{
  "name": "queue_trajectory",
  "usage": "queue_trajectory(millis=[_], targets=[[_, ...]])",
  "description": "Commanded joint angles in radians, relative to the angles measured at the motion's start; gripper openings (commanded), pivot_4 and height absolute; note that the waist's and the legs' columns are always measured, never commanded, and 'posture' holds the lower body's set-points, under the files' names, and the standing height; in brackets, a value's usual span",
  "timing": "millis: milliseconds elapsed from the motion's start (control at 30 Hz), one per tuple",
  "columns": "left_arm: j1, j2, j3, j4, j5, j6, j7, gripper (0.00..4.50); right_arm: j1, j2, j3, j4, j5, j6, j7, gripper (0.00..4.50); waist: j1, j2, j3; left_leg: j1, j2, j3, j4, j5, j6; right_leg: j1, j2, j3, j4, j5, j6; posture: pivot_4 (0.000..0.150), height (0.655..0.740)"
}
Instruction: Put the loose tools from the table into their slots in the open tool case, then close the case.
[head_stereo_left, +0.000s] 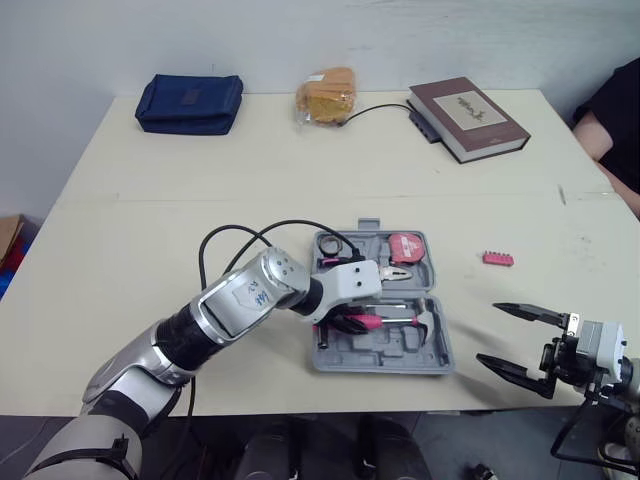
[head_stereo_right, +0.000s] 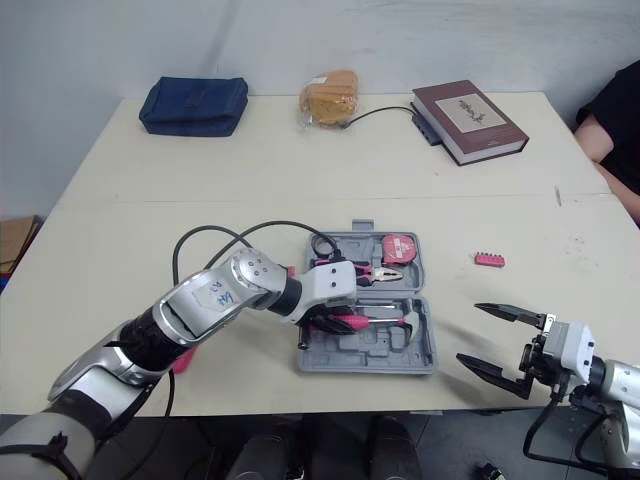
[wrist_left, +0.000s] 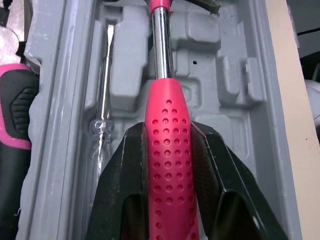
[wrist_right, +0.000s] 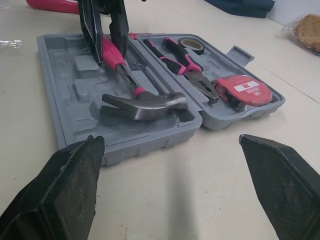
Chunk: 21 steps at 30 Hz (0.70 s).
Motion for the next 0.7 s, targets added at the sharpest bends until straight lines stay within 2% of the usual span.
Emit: queue_trajectory(millis=[33, 400, 467, 600, 633, 667, 700], targets=[[-0.03, -0.024, -0.01, 0.023, 0.036, -0.01, 0.001, 0.53, 0.012, 0.021, -0.021, 0.017, 0.015, -0.043, 0.013, 4.5, 0.001, 0.0, 0.0, 0.0, 0.0, 0.0, 0.0, 0.0, 0.0, 0.0, 0.0, 0.0, 0.0, 0.0, 0.0, 0.15, 0.74], [-0.04, -0.027, -0.026, 0.047, 0.074, -0.03, -0.05, 0.53, -0.014, 0.033, -0.005, 0.048, 0.008, -0.063, 0.013, 4.5, -0.001, 0.0, 0.0, 0.0, 0.0, 0.0, 0.0, 0.0, 0.0, 0.0, 0.0, 0.0, 0.0, 0.0, 0.0, 0.15, 0.74], [-0.042, -0.029, -0.025, 0.046, 0.081, -0.036, -0.053, 1.58, -0.018, 0.034, -0.003, 0.054, 0.007, -0.065, 0.014, 4.5, -0.001, 0.0, 0.0, 0.0, 0.0, 0.0, 0.0, 0.0, 0.0, 0.0, 0.0, 0.0, 0.001, 0.0, 0.0, 0.15, 0.74], [-0.043, -0.017, -0.017, 0.018, 0.106, -0.1, -0.067, 3.24, -0.026, 0.035, 0.004, 0.068, 0.003, -0.073, 0.018, 4.5, 0.0, 0.0, 0.0, 0.0, 0.0, 0.0, 0.001, 0.0, 0.0, 0.001, 0.0, 0.0, 0.001, 0.0, 0.0, 0.15, 0.74], [-0.044, -0.01, -0.014, 0.005, 0.108, -0.103, -0.074, 3.81, -0.029, 0.035, 0.006, 0.071, 0.002, -0.075, 0.019, 4.5, 0.0, 0.0, 0.0, 0.0, 0.0, 0.0, 0.001, 0.0, 0.0, 0.001, -0.001, 0.0, 0.001, 0.0, 0.0, 0.15, 0.74], [-0.041, -0.01, 0.011, -0.015, 0.098, -0.115, -0.079, 4.08, -0.035, 0.035, 0.007, 0.077, 0.001, -0.076, 0.019, 4.5, -0.001, 0.0, 0.0, 0.0, 0.0, 0.0, 0.002, 0.0, 0.0, 0.001, -0.001, 0.0, 0.001, 0.0, 0.0, 0.15, 0.74], [-0.033, -0.017, 0.044, -0.035, 0.075, -0.12, -0.083, 4.08, -0.041, 0.034, 0.01, 0.084, -0.001, -0.077, 0.02, 4.5, -0.001, 0.0, 0.0, 0.0, 0.0, 0.0, 0.002, 0.0, 0.0, 0.001, 0.0, 0.0, 0.001, 0.0, 0.0, 0.15, 0.74]])
